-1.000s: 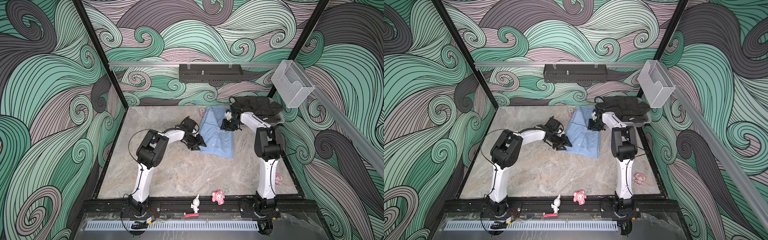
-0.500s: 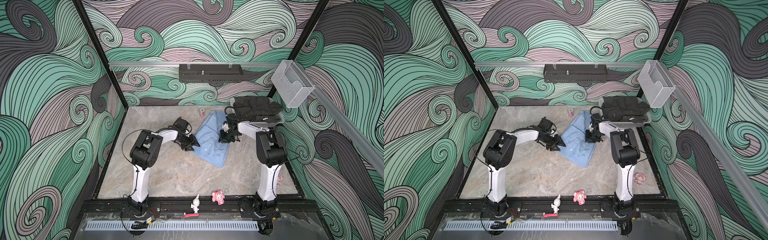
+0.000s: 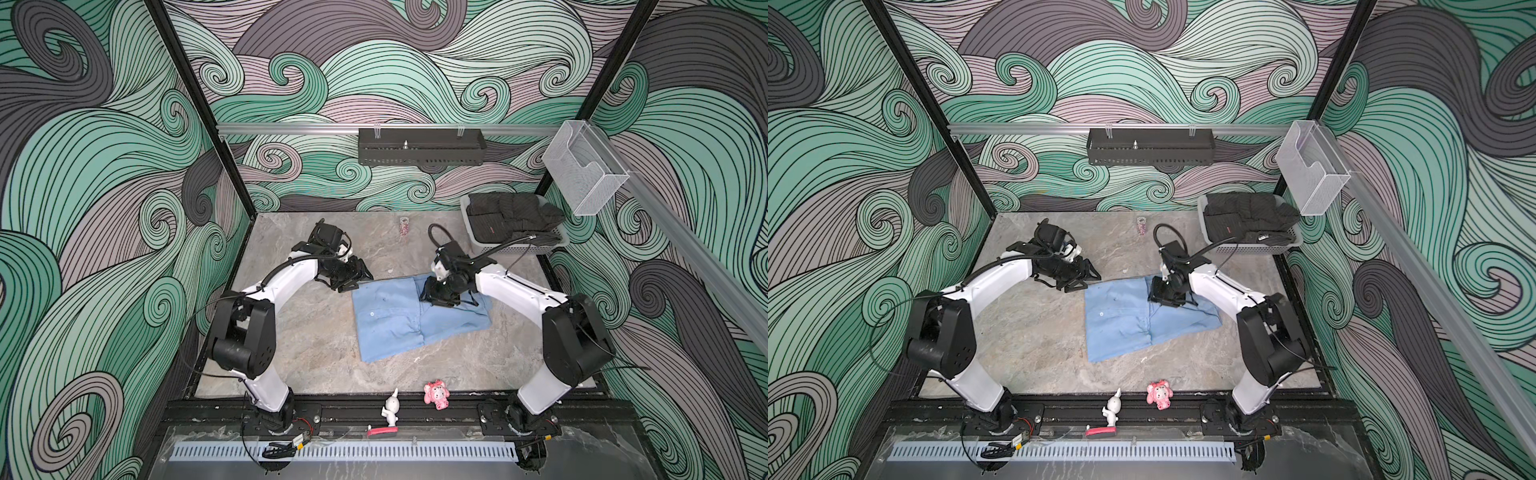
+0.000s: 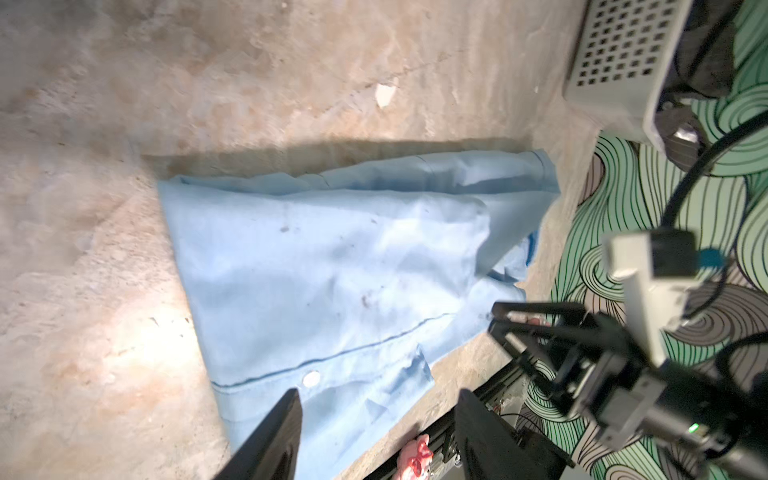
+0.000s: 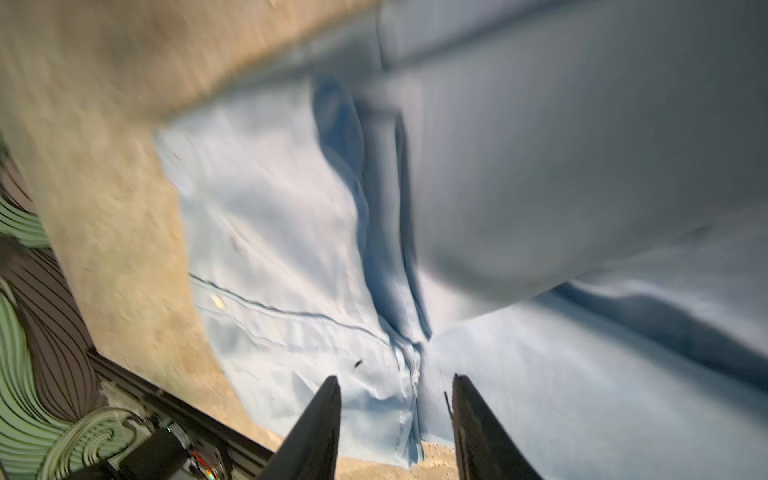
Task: Fold and stack the long sleeve shirts
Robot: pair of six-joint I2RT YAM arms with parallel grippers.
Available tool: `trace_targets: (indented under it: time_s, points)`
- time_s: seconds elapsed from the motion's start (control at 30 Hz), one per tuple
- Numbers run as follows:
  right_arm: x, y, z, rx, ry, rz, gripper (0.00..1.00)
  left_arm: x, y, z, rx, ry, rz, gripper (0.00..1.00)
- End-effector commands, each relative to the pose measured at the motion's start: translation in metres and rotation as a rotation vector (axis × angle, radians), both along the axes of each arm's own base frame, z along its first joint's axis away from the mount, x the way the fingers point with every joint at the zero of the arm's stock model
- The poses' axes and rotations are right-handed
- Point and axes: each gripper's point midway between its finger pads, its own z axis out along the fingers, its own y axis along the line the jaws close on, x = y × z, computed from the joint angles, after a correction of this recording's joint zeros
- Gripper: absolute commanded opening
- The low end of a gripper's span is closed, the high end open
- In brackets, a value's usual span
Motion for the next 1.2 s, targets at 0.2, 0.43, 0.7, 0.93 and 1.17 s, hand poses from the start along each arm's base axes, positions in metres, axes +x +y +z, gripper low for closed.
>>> trace_targets:
  time_s: [0.2,0.43,0.7,0.93,1.17]
  points:
    - [0.018,-0.089,-0.056,-0.17,0.14,-0.088,0.42,-0.05,-0.047,-0.085,0.027,0.201,-0.046,0.61]
    - [-0.016,-0.078,-0.089,-0.132,0.27,-0.061,0.4,-0.063,-0.009,-0.121,0.173,0.296,-0.063,0.62]
    - [-0.04,-0.002,-0.091,-0.061,0.271,0.059,0.39,-0.046,0.048,-0.11,0.24,0.289,-0.048,0.64]
    - [-0.017,0.006,-0.031,-0.081,0.067,0.069,0.42,-0.028,0.066,-0.03,0.185,0.066,-0.032,0.77]
    - [-0.013,0.025,0.025,-0.066,-0.085,0.103,0.44,-0.023,0.132,0.007,0.259,-0.174,0.123,0.76]
